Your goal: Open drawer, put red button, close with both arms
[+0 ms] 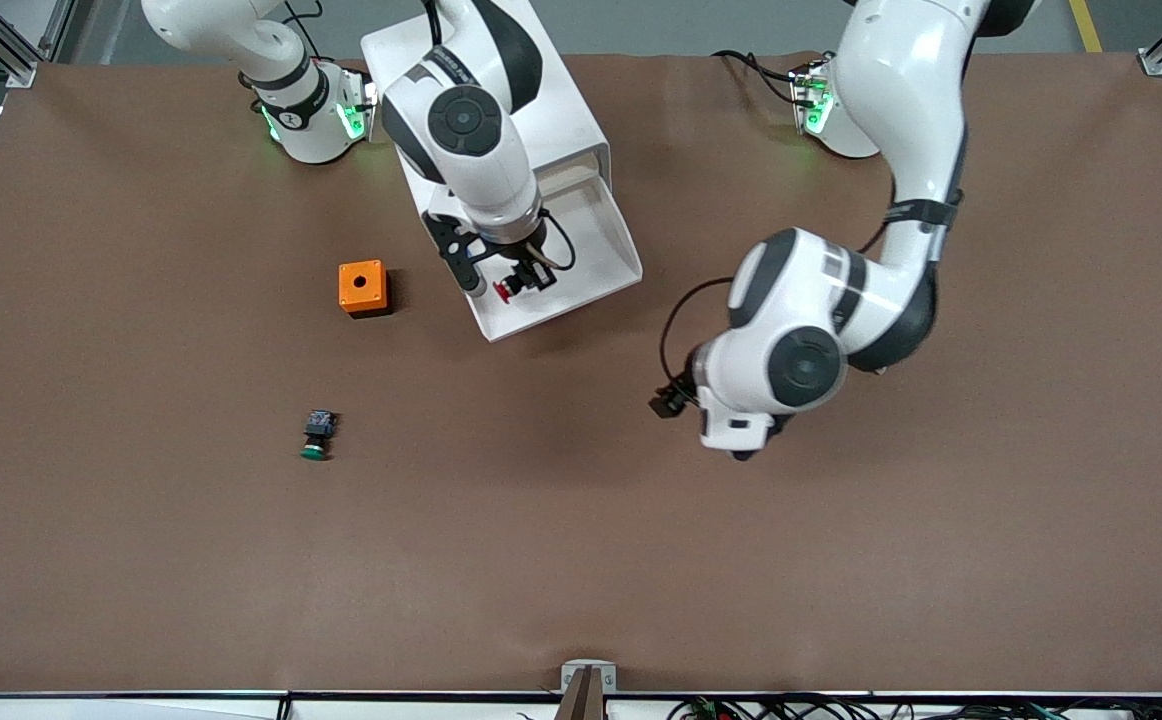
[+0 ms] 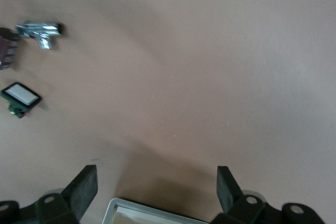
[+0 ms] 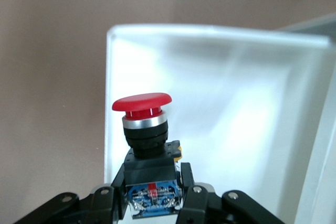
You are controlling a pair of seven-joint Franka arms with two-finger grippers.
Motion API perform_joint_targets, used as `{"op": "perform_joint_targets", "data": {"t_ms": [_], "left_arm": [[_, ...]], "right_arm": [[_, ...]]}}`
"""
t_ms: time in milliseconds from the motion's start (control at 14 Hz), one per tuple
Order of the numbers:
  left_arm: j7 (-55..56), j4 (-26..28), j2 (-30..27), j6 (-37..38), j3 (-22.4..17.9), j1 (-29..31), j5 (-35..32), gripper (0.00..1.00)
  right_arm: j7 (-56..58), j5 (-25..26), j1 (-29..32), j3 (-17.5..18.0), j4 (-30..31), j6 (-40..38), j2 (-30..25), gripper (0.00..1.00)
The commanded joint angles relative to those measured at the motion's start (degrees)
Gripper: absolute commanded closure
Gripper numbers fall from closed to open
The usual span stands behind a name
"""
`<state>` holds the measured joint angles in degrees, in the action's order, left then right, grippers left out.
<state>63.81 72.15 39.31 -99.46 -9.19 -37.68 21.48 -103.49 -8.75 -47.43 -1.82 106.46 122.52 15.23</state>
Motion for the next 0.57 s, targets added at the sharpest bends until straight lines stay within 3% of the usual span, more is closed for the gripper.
{"op": "perform_joint_targets", "data": {"t_ms": [0,71,143,214,286,500], "left_arm": [[-2.81,2.98,-0.29,-4.23,-0.13,-3.44,-1.53,0.0],[-2.91,5.69,-0.63,-7.39,0.22,-4.23,-1.53,0.0],[-2.99,8.68,-1.07,-10.64,0.92,-5.2,-1.62,0.0],[-2.99,9.32,-1.25,-11.97,1.1,-5.56,-1.53,0.0],[-3.08,9.41,-1.25,-12.25,1.45,-5.56,-1.53,0.0],[-6.15,10.9,-2.13,-12.16,4.43,-5.38,-1.53,0.0]], "right_arm": [[-5.04,0.4,-2.49,-0.73,0.68,1.4,0.41,1.0],[-5.84,0.4,-2.58,-0.73,0.6,1.31,0.85,1.0],[-5.58,0.58,-2.49,-0.73,0.59,1.14,0.94,0.83],[-5.32,1.27,-2.41,-0.65,0.59,1.14,0.94,0.22],[-5.4,2.15,-2.49,-0.73,0.33,1.05,0.94,0.0],[3.33,3.3,-1.7,-0.99,-0.46,0.18,0.24,0.0]]}}
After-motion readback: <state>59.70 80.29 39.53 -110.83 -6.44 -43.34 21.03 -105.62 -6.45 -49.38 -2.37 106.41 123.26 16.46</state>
